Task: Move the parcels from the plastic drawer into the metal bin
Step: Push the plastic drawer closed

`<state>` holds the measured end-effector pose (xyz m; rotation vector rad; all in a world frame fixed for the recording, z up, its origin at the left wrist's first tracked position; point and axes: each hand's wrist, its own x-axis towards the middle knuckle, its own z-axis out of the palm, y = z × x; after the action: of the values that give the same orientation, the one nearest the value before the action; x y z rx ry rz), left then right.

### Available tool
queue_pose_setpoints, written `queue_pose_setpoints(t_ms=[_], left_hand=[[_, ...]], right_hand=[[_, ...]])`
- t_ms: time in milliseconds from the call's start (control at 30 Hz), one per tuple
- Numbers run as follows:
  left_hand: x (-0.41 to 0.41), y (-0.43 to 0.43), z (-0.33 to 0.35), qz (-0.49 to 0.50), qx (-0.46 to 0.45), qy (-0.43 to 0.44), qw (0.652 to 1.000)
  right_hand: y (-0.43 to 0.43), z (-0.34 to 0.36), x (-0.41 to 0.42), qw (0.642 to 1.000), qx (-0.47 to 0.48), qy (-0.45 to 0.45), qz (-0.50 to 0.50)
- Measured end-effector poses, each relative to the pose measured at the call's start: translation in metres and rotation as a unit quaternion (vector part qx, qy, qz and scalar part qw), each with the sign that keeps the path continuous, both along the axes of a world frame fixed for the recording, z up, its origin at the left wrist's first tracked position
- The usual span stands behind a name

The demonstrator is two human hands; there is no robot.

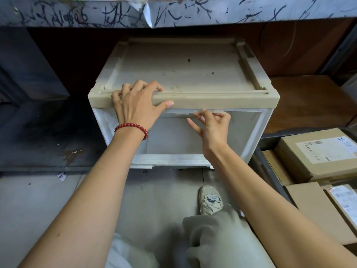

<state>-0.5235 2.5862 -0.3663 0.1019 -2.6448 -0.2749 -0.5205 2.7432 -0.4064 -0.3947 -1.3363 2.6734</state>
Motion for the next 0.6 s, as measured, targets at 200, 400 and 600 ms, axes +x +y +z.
queue_pose_setpoints(t_ms=[200,400,600], left_hand=[[0.000,-0.002,0.001,0.000,0.007,0.000,1.000],[-0.004,0.000,0.004,0.001,0.034,-0.001,0.999],[0.013,0.006,-0.011,-0.043,-0.012,0.069,0.997]], right_hand=[[0.001,0.001,0.003,1.000,-0.016,-0.002,-0.013],[0.003,-0.007,0.023,0.999,0.040,0.011,0.001],[0.016,-0.002,0.033,0.997,0.075,-0.019,-0.007]])
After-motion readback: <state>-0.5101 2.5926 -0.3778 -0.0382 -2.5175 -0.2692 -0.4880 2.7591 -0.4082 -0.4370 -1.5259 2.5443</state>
